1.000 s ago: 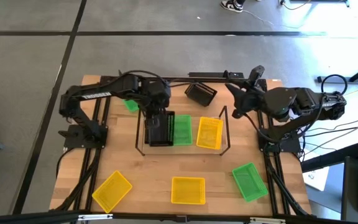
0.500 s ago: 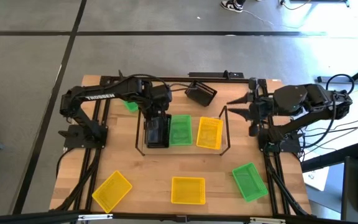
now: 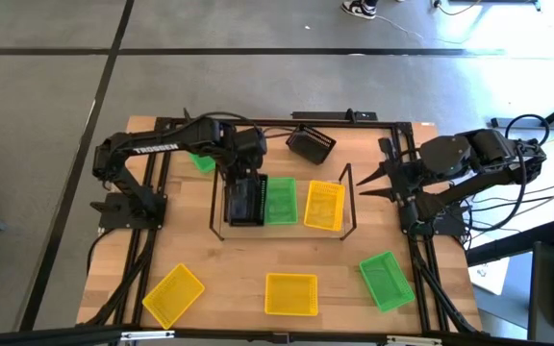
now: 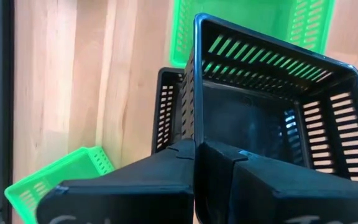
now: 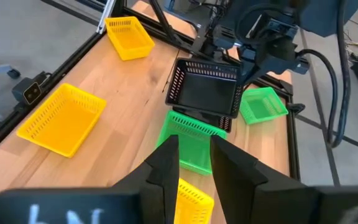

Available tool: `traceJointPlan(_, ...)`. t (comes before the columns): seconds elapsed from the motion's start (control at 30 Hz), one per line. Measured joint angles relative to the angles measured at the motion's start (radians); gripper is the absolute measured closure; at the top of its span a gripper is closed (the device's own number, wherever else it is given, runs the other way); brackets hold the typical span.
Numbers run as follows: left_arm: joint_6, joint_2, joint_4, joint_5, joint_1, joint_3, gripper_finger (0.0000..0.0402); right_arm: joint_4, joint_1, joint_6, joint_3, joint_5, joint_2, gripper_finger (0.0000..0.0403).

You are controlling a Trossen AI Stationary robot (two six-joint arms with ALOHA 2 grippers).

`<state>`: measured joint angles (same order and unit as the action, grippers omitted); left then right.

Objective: Stack baskets on shelf by color
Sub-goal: Stack the right black bin on top of the black bin on the shelf, then stack the bottom green bin on top of the green bin on the shelf

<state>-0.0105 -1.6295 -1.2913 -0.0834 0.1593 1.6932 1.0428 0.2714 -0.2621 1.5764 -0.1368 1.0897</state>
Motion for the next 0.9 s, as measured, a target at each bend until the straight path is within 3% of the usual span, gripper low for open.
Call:
traceJointPlan(0.5, -0.071, -0.022, 0.005, -0.011, 0.002, -0.053, 0.0365, -0.007, 0.0, -0.001, 0.0, 0.0, 0.0, 0.0309)
traceJointPlan(0.9, -0.016, -0.014, 0.006, -0.012, 0.002, -0.089, 0.0328, -0.007, 0.0, -0.002, 0.0, -0.043, 0.0, 0.0309)
